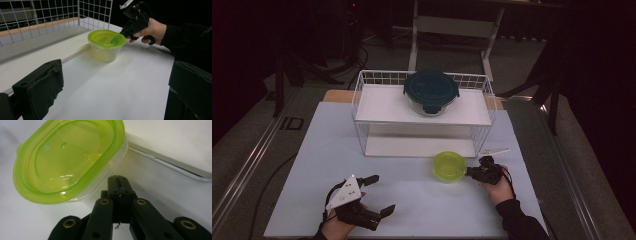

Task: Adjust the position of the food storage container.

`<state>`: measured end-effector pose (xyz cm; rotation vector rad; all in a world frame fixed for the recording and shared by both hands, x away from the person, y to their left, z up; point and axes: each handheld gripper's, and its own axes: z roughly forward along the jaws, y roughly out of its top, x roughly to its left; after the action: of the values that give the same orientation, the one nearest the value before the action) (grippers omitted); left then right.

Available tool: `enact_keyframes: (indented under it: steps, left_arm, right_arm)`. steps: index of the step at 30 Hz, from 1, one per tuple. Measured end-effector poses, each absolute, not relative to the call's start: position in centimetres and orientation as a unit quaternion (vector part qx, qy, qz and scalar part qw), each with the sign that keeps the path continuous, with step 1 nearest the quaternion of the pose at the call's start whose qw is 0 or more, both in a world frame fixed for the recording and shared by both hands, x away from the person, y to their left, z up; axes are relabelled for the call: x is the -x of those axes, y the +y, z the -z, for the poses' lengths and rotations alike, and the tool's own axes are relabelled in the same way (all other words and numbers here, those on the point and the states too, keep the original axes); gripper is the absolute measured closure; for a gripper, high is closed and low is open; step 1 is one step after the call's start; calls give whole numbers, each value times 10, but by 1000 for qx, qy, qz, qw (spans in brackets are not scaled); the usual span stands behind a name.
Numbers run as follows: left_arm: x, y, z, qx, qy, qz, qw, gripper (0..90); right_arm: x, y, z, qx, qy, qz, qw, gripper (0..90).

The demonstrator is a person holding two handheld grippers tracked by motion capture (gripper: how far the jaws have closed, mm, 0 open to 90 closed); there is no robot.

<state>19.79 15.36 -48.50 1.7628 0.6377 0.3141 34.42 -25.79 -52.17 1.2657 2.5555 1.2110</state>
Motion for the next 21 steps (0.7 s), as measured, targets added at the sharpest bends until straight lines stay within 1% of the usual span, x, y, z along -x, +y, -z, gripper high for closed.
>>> enact_keyframes:
  steps: [11, 21]
  left_arm:
    - [-198, 153, 485, -755, 271, -135, 581, 0]
    - [-198, 153, 485, -756, 271, -133, 581, 0]
  right_arm:
    - [-346, -239, 521, -395, 831, -392, 9, 900]
    - [-344, -244, 519, -400, 828, -393, 12, 900]
